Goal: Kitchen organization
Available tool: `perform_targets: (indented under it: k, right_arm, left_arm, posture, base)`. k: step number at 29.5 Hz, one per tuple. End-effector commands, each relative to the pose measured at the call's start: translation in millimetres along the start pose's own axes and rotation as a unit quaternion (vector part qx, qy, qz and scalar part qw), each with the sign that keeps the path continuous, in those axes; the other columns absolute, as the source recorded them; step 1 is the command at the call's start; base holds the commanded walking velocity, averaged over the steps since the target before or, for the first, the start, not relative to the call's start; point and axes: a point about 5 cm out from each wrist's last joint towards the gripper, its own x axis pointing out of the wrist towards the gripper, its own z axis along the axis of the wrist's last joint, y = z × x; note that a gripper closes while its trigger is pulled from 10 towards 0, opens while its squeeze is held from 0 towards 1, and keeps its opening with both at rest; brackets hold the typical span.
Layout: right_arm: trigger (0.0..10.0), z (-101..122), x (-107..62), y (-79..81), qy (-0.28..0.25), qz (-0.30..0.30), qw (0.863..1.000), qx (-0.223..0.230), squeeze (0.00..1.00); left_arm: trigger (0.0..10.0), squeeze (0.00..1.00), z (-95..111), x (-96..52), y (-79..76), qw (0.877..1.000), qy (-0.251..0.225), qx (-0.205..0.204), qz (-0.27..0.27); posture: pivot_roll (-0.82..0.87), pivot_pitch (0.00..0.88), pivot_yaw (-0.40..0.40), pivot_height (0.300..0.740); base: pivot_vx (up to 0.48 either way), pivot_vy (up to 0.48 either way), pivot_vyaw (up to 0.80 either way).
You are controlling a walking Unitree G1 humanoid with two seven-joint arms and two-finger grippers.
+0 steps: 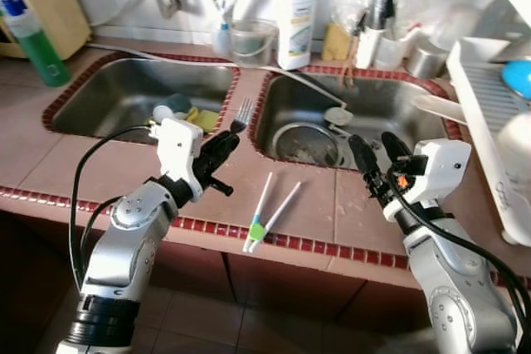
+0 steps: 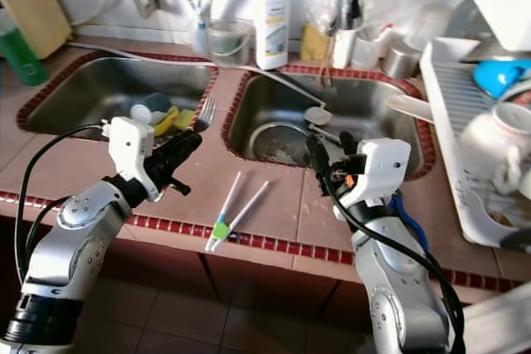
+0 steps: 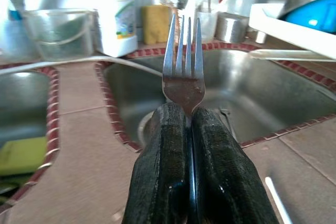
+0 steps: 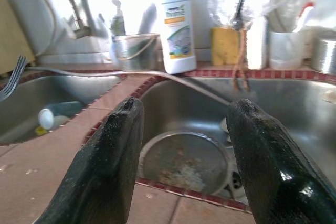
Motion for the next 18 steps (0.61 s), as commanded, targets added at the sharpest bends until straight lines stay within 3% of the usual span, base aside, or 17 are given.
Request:
perform_targets:
  k: [1, 3, 10, 16, 18]
  right_arm:
    - [10.0, 1.6, 0.6, -0.7, -0.002, -0.002, 1.0, -0.002, 0.0]
    - [10.0, 1.6, 0.5, -0.4, -0.002, -0.002, 1.0, -0.002, 0.0]
    - [10.0, 1.6, 0.2, -0.6, -0.002, -0.003, 1.0, -0.003, 0.0]
    - [10.0, 1.8, -0.6, -1.3, -0.002, -0.005, 1.0, -0.003, 0.0]
    - [10.0, 2.5, -1.1, -1.7, -0.005, -0.008, 1.0, -0.006, 0.0]
  left_arm:
    - [10.0, 0.0, 0.9, -1.2, 2.2, 1.0, 0.003, -0.004, 0.002]
    - [10.0, 0.0, 0.7, -1.2, 1.8, 1.0, 0.004, -0.004, 0.001]
    - [10.0, 0.0, 0.2, 0.7, 1.0, 1.0, 0.006, -0.007, -0.001]
    - [10.0, 0.0, 0.8, 1.6, 0.5, 1.0, 0.005, 0.001, 0.0]
    - [10.0, 0.0, -0.3, 2.1, 0.4, 1.0, 0.012, 0.001, 0.0]
  posture:
    - [-0.09, 0.077, 0.045, 0.74]
    - [-0.09, 0.076, 0.046, 0.74]
    - [-0.09, 0.077, 0.048, 0.74]
    - [-0.09, 0.076, 0.05, 0.74]
    - [-0.09, 0.075, 0.051, 0.74]
  base:
    - [0.0, 0.0, -0.71]
    - [0.0, 0.0, -0.71]
    - [0.0, 0.394, -0.71]
    - [0.0, 0.0, -0.7]
    - [0.0, 0.0, 0.0]
